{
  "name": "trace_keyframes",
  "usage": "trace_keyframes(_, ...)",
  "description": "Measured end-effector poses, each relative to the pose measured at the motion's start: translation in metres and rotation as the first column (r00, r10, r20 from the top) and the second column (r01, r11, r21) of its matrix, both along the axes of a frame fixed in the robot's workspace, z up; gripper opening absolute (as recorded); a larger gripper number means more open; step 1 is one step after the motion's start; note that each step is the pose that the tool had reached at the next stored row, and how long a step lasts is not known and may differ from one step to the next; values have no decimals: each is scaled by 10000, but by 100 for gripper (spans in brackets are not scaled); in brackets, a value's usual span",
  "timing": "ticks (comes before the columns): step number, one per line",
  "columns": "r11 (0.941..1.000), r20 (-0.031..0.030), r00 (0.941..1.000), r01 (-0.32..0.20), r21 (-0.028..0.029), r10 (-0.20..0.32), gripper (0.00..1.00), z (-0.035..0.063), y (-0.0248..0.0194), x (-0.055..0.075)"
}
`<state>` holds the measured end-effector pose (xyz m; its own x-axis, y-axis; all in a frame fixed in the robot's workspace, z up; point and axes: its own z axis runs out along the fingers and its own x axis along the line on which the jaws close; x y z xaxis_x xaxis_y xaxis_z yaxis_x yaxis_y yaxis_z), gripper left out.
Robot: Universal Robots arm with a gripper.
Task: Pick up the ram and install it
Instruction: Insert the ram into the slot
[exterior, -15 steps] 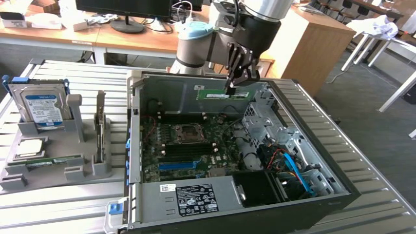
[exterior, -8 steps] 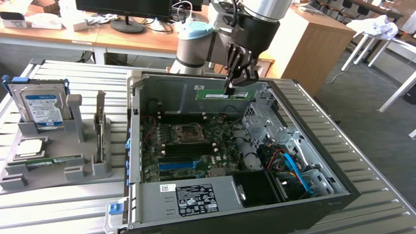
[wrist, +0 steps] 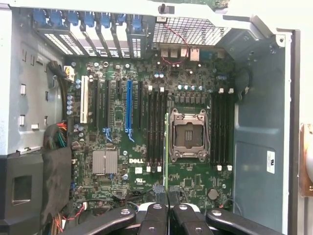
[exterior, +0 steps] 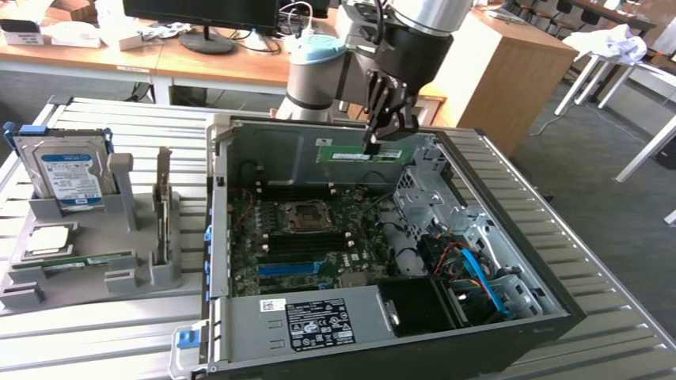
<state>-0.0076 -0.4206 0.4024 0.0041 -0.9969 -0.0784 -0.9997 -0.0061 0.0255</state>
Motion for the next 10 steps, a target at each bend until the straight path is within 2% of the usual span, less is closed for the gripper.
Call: trace_keyframes(10, 10000, 1, 10000, 2, 1, -2, 12, -23, 0, -8)
